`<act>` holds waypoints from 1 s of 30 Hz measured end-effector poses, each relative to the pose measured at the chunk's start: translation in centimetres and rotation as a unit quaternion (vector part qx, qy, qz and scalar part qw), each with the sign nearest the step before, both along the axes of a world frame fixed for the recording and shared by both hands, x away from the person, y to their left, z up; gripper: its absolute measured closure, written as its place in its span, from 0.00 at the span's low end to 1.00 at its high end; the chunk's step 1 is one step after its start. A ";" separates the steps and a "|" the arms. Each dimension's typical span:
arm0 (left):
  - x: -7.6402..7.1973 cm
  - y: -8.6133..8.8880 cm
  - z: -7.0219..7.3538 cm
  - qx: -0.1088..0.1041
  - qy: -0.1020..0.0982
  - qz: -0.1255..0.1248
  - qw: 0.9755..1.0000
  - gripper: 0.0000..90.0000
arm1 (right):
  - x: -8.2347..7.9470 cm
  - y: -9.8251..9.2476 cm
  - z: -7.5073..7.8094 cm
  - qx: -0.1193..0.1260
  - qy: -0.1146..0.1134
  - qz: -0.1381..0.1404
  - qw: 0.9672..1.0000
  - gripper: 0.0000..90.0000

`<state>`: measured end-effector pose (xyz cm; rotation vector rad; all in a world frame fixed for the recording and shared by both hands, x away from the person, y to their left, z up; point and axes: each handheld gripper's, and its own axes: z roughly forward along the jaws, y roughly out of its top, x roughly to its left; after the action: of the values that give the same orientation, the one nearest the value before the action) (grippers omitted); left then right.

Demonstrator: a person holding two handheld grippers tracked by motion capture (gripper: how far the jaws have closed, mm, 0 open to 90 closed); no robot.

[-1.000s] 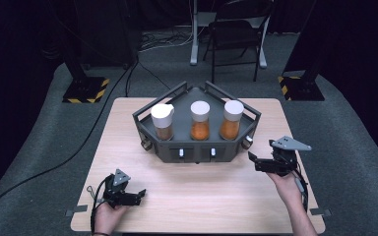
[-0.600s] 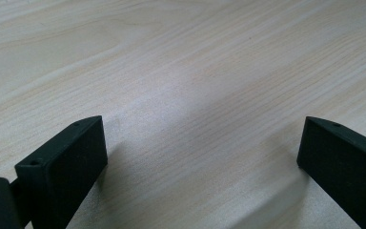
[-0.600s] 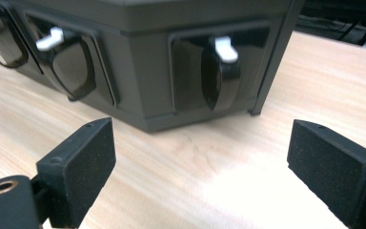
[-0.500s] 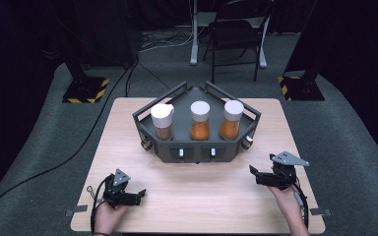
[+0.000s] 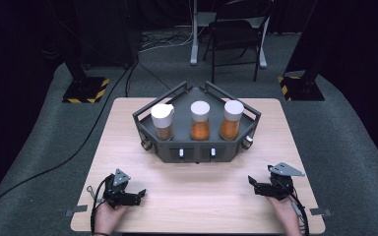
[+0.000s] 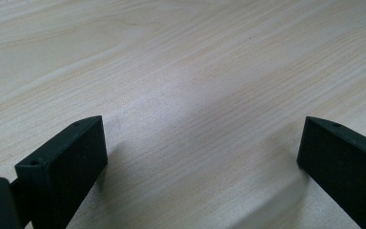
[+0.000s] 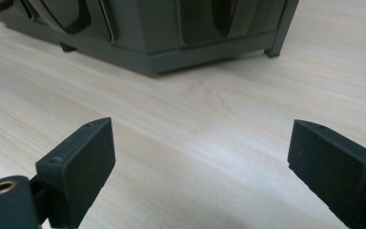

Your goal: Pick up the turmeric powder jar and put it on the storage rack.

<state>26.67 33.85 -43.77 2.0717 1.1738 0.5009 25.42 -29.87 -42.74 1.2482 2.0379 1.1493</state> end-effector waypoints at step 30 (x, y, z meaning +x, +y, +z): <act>0.0 -0.1 0.0 0.000 0.001 0.001 1.000 0.03 | 0.3 0.4 -0.7 -0.034 0.074 -0.008 0.997 0.10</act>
<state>26.65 33.79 -43.75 2.0719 1.1776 0.5009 25.74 -29.52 -43.46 1.3484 2.1499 0.9968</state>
